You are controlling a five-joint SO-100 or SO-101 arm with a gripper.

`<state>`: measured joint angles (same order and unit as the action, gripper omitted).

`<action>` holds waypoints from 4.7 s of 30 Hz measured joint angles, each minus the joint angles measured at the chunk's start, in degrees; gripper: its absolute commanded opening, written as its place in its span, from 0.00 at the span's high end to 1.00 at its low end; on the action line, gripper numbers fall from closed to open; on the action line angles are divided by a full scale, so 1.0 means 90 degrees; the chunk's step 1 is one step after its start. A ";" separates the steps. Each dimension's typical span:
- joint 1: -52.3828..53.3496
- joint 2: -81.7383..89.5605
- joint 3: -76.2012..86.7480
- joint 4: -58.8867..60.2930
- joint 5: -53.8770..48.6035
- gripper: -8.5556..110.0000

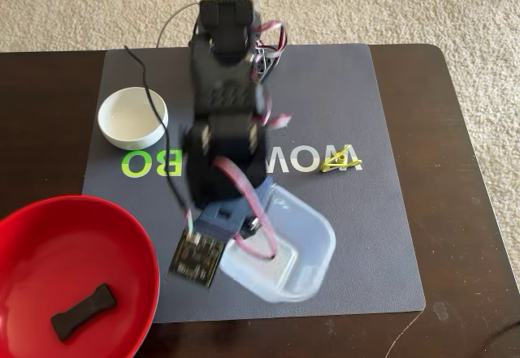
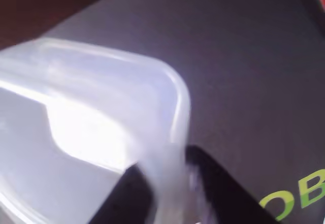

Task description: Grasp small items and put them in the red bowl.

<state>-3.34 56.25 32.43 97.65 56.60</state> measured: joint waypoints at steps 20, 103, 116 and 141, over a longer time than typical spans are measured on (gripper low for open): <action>0.3770 -0.2285 -0.4814 -0.0273 -0.0811 0.93; -0.4580 0.5957 1.0205 -0.4277 -0.5254 0.71; -0.5078 0.5703 1.0830 -0.4834 -0.6270 0.72; -0.4668 0.5518 1.1426 -0.5684 -1.0166 0.60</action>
<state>-45.35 105.91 135.26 46.49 -34.89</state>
